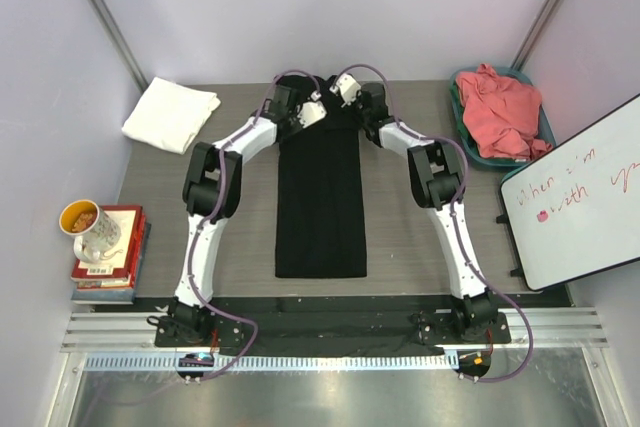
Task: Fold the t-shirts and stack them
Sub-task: Rotate the tshirt 90 degrees, then grab the bottom of the folded rectangular tshirt with both arms
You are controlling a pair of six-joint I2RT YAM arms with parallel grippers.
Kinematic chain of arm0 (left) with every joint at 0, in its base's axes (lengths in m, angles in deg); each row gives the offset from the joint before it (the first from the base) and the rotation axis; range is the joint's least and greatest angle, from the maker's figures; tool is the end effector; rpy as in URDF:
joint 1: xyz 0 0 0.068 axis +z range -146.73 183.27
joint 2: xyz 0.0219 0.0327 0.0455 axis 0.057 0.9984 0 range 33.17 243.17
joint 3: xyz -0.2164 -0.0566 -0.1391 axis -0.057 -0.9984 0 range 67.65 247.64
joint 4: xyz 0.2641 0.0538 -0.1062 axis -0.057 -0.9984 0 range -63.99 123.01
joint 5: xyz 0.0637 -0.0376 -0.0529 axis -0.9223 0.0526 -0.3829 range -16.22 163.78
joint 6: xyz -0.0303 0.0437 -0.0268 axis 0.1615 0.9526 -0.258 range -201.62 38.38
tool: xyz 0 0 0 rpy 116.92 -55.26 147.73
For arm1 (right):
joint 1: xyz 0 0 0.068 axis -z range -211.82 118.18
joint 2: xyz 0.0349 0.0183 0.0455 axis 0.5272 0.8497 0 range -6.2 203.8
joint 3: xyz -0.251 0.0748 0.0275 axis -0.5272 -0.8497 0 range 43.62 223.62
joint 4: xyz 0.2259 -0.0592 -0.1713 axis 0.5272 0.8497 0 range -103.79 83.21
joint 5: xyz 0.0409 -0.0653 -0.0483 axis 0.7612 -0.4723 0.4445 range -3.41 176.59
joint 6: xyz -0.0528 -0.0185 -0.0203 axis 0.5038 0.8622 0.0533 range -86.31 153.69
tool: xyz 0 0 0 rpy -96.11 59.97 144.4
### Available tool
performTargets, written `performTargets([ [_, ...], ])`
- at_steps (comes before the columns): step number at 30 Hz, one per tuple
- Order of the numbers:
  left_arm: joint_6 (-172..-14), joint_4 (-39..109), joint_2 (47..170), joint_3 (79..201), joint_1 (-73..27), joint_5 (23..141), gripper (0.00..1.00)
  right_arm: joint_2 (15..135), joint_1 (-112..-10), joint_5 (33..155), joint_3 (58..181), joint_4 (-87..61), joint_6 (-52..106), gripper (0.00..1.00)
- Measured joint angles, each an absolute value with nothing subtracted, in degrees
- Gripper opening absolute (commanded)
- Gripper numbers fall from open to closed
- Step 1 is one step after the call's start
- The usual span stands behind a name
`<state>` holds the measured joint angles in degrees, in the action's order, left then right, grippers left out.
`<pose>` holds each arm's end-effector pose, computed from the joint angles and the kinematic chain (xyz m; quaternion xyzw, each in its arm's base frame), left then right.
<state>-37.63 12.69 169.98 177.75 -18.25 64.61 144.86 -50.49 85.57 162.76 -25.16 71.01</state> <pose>0.5214 -0.1982 0.1318 0.4772 0.7959 0.1441 0.3436 0.5854 0.1970 0.1008 -0.3813 0.7280 -0.0996 0.5609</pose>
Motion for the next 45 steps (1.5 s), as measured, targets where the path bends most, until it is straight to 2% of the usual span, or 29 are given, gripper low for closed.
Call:
performTargets([
  [1,-38.3,13.0,168.7,176.7,-18.2,64.4,0.5,143.7,-50.5,84.3,160.7,-26.2,70.9,0.32],
  [2,-39.0,13.1,167.3,175.5,-18.2,64.2,0.99,142.2,-50.5,83.3,158.5,-26.6,70.6,0.5],
  [4,-39.8,13.5,163.8,173.2,-18.1,63.7,1.0,138.9,-50.5,81.5,154.5,-26.7,69.9,0.71],
  [5,-40.4,13.6,161.9,171.8,-18.1,63.5,1.0,137.2,-50.5,81.0,152.9,-26.5,69.7,0.99],
  [11,-40.6,14.6,143.4,161.8,-18.0,63.6,1.0,114.9,-50.5,81.9,137.7,-23.9,71.5,1.0],
  [16,-40.6,16.1,128.7,153.3,-18.0,65.3,1.0,89.2,-50.7,89.6,122.6,-18.3,78.7,1.0],
  [20,-35.9,10.8,120.6,146.4,-18.0,74.4,1.0,72.7,-51.2,97.4,110.8,-8.6,88.2,1.0],
  [23,-28.6,7.1,111.4,134.0,-19.5,80.4,1.0,63.6,-52.2,101.6,99.2,-1.5,97.8,0.98],
  [25,-23.2,5.9,105.7,125.0,-22.6,81.6,1.0,60.9,-52.8,103.7,93.0,2.3,102.8,0.97],
  [27,-18.4,4.4,101.6,117.7,-25.7,82.6,0.95,59.4,-53.1,105.5,87.0,5.1,108.1,0.95],
  [28,-16.4,4.3,99.6,114.4,-27.1,83.3,0.9,58.6,-53.1,106.4,84.4,6.4,110.6,0.95],
  [29,-14.4,3.5,97.5,111.2,-28.3,83.8,0.77,57.6,-53.1,107.3,82.1,7.5,113.3,0.95],
  [30,-11.9,2.9,94.9,108.1,-29.2,84.7,0.76,56.3,-53.1,108.2,80.2,8.8,115.7,0.94],
  [31,-10.1,2.4,92.8,106.0,-29.7,85.5,0.77,54.5,-53.1,109.7,77.9,9.5,118.4,0.93],
  [32,-8.1,2.1,90.7,104.4,-30.0,86.3,0.87,53.2,-53.2,110.7,76.7,10.4,120.1,0.93],
  [38,1.9,2.0,76.1,96.2,-30.4,93.5,1.0,48.2,-57.6,116.6,71.3,12.4,129.1,0.92],
  [45,11.2,1.5,69.3,85.5,-30.5,101.9,1.0,48.8,-63.4,119.6,66.4,12.8,133.2,0.89],
])
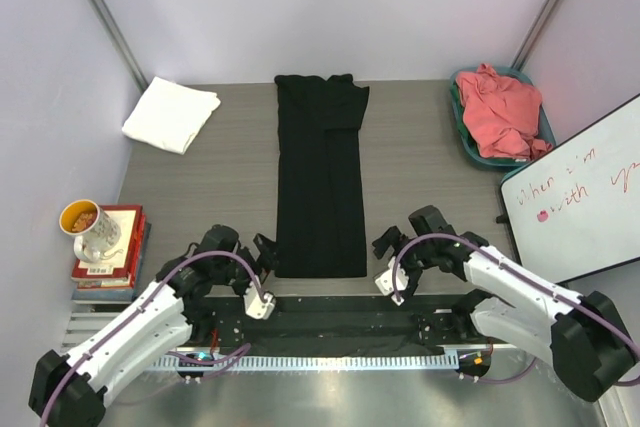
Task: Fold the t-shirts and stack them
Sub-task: Grab the bottom of the folded rectangular tshirt with both arms
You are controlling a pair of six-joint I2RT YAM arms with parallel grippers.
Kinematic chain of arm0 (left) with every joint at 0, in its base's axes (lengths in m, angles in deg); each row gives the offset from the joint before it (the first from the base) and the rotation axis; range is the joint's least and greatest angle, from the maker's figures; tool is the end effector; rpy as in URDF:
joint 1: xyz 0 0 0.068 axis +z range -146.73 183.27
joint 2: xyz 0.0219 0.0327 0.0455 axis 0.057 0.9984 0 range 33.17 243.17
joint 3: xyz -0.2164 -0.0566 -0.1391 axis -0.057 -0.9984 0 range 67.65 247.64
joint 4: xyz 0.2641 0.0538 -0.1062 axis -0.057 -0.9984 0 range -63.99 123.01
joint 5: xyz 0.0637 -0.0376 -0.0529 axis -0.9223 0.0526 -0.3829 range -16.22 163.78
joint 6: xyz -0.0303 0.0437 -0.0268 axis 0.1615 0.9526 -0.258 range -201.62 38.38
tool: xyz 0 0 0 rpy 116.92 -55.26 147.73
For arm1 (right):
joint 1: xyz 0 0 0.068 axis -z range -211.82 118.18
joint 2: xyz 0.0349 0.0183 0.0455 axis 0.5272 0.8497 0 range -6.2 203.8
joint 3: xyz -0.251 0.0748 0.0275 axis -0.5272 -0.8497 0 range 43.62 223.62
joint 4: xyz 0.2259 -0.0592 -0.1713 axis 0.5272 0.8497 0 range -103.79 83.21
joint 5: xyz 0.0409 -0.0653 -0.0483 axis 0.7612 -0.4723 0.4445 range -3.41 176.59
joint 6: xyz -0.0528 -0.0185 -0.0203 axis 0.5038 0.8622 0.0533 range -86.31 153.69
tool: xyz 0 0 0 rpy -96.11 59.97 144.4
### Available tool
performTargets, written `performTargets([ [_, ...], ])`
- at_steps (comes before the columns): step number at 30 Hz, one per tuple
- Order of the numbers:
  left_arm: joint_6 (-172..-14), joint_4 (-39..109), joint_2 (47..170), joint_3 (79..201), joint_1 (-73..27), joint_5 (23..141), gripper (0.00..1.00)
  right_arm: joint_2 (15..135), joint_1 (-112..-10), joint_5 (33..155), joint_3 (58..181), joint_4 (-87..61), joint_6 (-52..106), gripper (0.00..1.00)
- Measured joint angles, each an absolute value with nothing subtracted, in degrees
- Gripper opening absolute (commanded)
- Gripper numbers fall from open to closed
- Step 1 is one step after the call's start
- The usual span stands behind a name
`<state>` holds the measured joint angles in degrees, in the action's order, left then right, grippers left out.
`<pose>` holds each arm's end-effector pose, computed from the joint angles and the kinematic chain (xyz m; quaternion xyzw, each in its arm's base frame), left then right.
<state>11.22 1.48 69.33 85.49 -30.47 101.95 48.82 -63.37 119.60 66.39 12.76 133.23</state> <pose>0.1275 -0.1101 0.1480 0.8513 0.3349 -0.0346 0.4024 0.1547 0.1229 0.1313 -0.8723 0.3127 0.0827 0.3668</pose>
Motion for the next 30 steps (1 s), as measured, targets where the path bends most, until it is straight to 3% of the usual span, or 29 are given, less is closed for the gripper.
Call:
performTargets([
  [6,15.1,3.5,75.5,83.9,-30.5,105.8,0.99,53.6,-66.3,120.7,66.2,5.8,132.1,0.86],
  [19,14.9,11.8,86.4,86.6,-30.5,108.1,0.89,58.5,-72.5,119.9,65.9,-5.5,125.5,0.82],
  [22,14.9,11.3,86.4,86.6,-30.5,108.5,0.81,59.1,-73.3,120.0,65.5,-7.3,124.4,0.78],
  [26,14.9,9.4,86.2,86.6,-30.5,109.1,0.64,60.9,-74.0,120.1,65.5,-9.7,123.4,0.73],
  [30,14.8,6.3,85.6,86.6,-30.5,109.9,0.52,62.9,-74.5,120.2,65.9,-11.4,122.8,0.58],
])
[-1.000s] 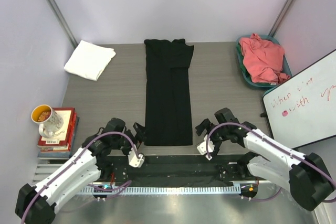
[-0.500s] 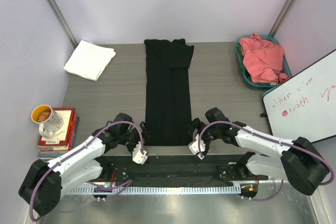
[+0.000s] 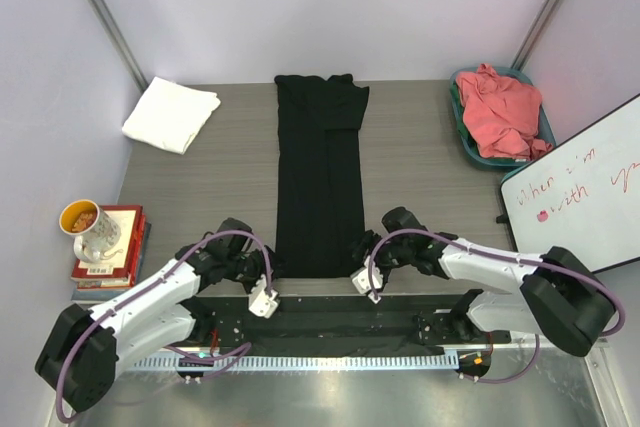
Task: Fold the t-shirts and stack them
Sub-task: Grab the bottom of the folded rectangular tshirt with both arms
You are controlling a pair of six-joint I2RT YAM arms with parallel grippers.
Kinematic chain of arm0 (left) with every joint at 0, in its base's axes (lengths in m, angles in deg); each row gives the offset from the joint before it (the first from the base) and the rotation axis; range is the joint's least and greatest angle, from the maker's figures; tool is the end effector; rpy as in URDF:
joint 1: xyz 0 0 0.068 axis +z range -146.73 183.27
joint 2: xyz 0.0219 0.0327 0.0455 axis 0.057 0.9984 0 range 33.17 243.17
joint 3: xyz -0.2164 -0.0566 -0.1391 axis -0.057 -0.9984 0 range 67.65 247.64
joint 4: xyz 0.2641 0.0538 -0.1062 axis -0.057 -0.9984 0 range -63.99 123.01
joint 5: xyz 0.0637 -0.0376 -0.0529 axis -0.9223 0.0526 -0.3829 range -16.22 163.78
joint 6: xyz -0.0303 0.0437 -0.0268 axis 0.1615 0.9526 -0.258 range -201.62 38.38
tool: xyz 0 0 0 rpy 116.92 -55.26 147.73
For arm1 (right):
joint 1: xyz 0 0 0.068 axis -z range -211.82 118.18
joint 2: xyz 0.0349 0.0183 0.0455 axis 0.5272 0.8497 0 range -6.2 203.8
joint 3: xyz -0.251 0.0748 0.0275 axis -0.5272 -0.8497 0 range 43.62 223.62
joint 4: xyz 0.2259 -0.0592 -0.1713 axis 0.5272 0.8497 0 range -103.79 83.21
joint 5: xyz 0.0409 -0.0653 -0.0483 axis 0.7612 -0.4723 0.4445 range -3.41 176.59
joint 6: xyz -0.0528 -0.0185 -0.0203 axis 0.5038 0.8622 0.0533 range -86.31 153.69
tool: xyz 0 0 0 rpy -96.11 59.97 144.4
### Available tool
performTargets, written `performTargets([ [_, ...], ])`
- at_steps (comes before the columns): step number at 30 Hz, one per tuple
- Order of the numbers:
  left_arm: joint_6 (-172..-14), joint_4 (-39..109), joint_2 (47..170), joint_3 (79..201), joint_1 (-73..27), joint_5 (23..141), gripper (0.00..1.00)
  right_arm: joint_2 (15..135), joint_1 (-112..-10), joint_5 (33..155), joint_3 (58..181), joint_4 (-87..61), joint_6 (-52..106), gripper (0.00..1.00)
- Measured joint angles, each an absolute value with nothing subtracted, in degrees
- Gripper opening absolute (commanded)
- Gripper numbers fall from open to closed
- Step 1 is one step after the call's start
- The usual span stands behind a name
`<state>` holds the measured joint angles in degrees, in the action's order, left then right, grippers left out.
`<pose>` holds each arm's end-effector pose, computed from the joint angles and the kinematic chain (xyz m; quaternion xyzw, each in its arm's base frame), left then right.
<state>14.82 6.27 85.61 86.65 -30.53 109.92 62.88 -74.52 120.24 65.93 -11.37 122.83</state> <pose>0.1367 -0.1226 0.1188 0.8670 0.3141 -0.1289 0.3648 0.1551 0.1761 0.1083 -0.8602 0.2738 0.1177 0.4137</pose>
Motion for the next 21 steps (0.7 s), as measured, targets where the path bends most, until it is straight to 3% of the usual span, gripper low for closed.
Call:
performTargets([
  [2,14.9,4.9,85.2,86.6,-30.5,110.1,0.49,63.4,-74.7,120.2,66.1,-11.3,122.5,0.53],
  [12,14.6,2.0,85.2,86.7,-30.6,111.1,0.22,61.1,-74.9,119.3,66.6,-1.8,121.8,0.03],
  [14,14.6,1.8,85.6,86.8,-30.8,111.4,0.07,59.8,-75.0,119.3,66.7,0.3,121.8,0.01],
  [21,13.3,1.8,87.7,87.5,-31.1,112.4,0.04,57.1,-75.0,119.4,67.5,3.9,120.8,0.01],
])
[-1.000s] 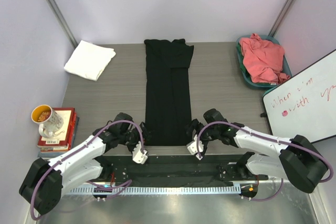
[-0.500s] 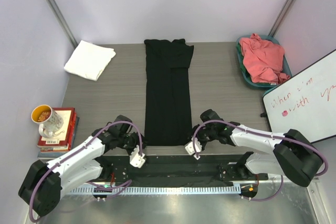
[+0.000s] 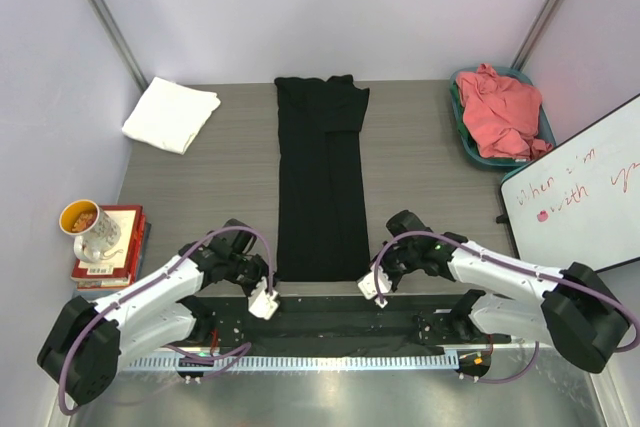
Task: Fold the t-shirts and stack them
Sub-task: Grab the bottom of the folded rectangular tshirt with both arms
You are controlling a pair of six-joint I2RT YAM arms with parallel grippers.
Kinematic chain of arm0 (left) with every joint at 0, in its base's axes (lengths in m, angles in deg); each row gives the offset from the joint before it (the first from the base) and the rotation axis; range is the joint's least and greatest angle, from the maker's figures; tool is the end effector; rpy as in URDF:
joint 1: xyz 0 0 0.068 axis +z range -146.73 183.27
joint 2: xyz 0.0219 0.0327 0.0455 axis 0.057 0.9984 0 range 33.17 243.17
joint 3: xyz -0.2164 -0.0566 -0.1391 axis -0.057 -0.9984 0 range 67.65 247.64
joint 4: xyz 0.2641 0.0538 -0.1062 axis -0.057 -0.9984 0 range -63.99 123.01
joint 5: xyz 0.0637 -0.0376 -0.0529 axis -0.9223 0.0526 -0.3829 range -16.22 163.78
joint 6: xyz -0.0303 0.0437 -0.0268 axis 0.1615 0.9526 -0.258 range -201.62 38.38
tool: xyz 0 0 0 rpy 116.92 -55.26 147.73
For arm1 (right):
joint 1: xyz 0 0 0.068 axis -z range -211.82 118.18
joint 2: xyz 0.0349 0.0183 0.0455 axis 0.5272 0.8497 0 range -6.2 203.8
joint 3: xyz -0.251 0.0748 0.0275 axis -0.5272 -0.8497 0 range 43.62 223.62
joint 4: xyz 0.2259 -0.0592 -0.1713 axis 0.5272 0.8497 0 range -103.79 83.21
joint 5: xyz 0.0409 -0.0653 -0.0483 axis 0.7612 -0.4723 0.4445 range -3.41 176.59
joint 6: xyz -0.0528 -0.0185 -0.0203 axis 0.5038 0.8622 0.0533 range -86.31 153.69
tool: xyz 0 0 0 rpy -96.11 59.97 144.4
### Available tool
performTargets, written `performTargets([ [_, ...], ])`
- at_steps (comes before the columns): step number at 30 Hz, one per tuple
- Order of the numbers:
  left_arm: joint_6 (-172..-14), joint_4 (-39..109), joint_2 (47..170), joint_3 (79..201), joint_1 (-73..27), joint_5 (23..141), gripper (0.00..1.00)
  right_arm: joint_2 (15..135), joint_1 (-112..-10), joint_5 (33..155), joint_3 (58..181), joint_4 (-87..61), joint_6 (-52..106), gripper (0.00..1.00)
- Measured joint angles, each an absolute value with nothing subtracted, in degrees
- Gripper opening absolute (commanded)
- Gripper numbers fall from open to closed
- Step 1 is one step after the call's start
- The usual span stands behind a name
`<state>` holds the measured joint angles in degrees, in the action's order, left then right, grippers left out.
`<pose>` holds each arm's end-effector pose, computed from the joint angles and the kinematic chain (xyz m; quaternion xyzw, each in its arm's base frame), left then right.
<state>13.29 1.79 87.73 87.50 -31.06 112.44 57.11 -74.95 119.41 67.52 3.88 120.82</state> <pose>0.1306 -0.1223 0.1147 0.8634 0.3333 -0.1802 0.3332 0.1418 0.1653 0.1196 -0.8683 0.3142 0.1493 0.3536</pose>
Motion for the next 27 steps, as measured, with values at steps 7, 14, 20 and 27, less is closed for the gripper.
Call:
performTargets([
  [7,11.2,2.1,88.1,87.5,-32.1,112.7,0.0,55.4,-75.1,119.4,67.5,5.6,119.5,0.01],
  [14,9.7,2.8,87.8,87.5,-32.3,113.0,0.58,55.2,-75.9,119.2,67.6,6.2,118.7,0.22],
  [20,10.5,5.3,87.8,87.4,-32.3,112.9,0.66,55.3,-76.2,119.2,67.7,6.7,117.9,0.22],
  [27,12.1,10.5,91.6,87.2,-32.5,113.3,0.61,55.3,-76.9,118.8,67.9,6.7,116.2,0.2],
])
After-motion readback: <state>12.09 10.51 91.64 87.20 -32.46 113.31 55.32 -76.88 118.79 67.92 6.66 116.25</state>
